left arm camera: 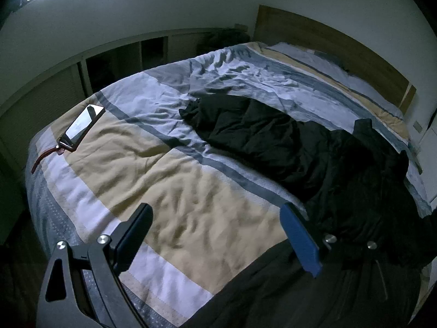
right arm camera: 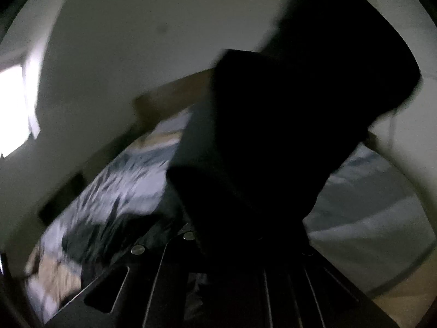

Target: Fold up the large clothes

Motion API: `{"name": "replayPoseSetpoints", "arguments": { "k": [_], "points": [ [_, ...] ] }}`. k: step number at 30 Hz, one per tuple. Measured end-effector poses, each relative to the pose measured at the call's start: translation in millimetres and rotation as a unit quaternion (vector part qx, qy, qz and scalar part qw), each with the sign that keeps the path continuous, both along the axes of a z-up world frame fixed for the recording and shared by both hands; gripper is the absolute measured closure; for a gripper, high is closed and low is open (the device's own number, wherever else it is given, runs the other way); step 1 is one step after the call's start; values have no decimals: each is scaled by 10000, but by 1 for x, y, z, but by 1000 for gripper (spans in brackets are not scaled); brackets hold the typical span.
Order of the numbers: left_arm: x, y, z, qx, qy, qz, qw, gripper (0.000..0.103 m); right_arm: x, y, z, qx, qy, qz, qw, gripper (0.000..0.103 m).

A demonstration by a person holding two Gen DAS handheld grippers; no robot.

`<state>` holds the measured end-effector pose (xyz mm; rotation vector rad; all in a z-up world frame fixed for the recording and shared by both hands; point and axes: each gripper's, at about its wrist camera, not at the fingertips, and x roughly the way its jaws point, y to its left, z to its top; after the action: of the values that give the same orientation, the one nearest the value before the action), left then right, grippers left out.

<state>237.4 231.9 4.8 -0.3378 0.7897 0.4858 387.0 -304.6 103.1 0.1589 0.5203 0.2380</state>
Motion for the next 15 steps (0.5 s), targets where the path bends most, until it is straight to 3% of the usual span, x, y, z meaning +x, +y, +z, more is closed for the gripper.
{"name": "replayPoseSetpoints", "arguments": {
  "k": [2, 8, 15],
  "points": [
    [-1, -1, 1, 0, 3, -24, 10000, 8, -3, 30, -12, -271, 120, 458, 9985, 95],
    [-6, -10, 5, 14, -19, -124, 9999, 8, -38, 67, -55, -699, 640, 1368, 9860, 95],
    [-13, -27, 16, 4, -27, -274, 9996, 8, -62, 95, -105, -1179, 1352, 1950, 9643, 93]
  ]
}}
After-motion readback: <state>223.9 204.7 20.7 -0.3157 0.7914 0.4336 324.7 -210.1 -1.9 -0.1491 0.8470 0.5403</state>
